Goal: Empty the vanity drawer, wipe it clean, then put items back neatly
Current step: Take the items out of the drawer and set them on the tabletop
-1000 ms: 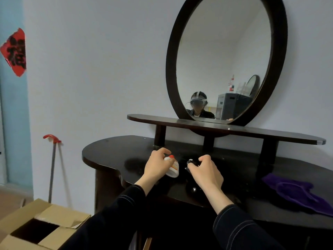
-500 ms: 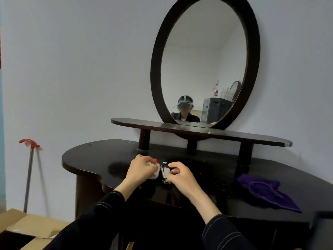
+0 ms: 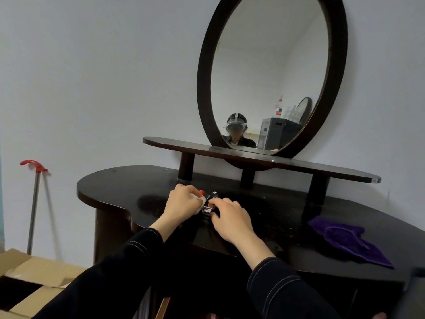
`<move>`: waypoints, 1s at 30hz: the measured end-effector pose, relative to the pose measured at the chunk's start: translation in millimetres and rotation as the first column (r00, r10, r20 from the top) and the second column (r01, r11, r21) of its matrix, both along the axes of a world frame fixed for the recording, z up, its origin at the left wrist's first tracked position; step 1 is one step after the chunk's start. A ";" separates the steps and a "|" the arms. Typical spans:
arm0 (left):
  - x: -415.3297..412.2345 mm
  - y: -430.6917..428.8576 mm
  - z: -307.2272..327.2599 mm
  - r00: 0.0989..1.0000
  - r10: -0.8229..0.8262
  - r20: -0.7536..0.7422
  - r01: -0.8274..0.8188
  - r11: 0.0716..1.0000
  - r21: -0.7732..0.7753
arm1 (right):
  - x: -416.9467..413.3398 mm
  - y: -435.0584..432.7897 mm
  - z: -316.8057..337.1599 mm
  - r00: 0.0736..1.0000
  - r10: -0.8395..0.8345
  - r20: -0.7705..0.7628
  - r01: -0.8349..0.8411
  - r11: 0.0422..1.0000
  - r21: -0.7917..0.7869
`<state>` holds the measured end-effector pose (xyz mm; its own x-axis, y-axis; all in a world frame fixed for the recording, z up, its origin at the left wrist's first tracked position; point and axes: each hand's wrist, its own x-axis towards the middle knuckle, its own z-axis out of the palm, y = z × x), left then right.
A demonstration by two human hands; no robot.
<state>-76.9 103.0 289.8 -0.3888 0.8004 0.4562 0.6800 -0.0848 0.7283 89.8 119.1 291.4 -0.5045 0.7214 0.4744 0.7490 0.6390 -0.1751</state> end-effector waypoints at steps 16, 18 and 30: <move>27.3 -68.5 -2.9 0.978 0.034 0.208 -0.083 0.968 0.235 | 31.6 -43.3 -3.2 0.977 -0.057 -0.204 0.072 0.995 0.068; 45.4 -100.0 -14.9 0.982 -0.019 0.186 -0.046 0.938 0.343 | 44.7 -64.1 -11.4 0.936 -0.001 -0.351 0.026 0.997 0.066; 121.5 -169.6 -171.9 0.932 -0.321 0.167 0.337 0.938 -0.082 | 141.6 -150.5 -172.9 0.989 0.119 -0.085 -0.113 0.991 0.070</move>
